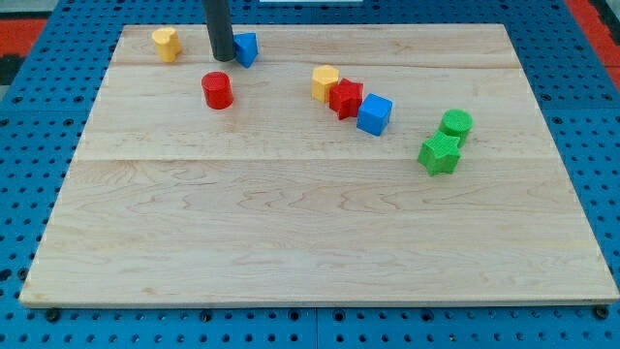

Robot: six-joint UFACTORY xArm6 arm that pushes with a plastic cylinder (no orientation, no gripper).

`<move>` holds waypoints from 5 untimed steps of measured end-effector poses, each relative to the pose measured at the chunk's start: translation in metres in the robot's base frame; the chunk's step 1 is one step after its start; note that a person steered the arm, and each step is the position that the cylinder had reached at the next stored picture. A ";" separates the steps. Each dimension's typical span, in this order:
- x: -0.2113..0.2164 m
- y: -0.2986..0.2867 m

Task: Place the triangle at the top center of the board

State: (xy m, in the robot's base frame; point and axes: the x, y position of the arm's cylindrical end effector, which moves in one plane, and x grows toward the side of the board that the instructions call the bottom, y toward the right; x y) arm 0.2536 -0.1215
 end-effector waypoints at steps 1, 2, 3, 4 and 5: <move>-0.007 0.032; -0.014 0.035; -0.023 0.012; -0.031 0.046; -0.031 0.099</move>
State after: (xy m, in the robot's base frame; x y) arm 0.2223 -0.0224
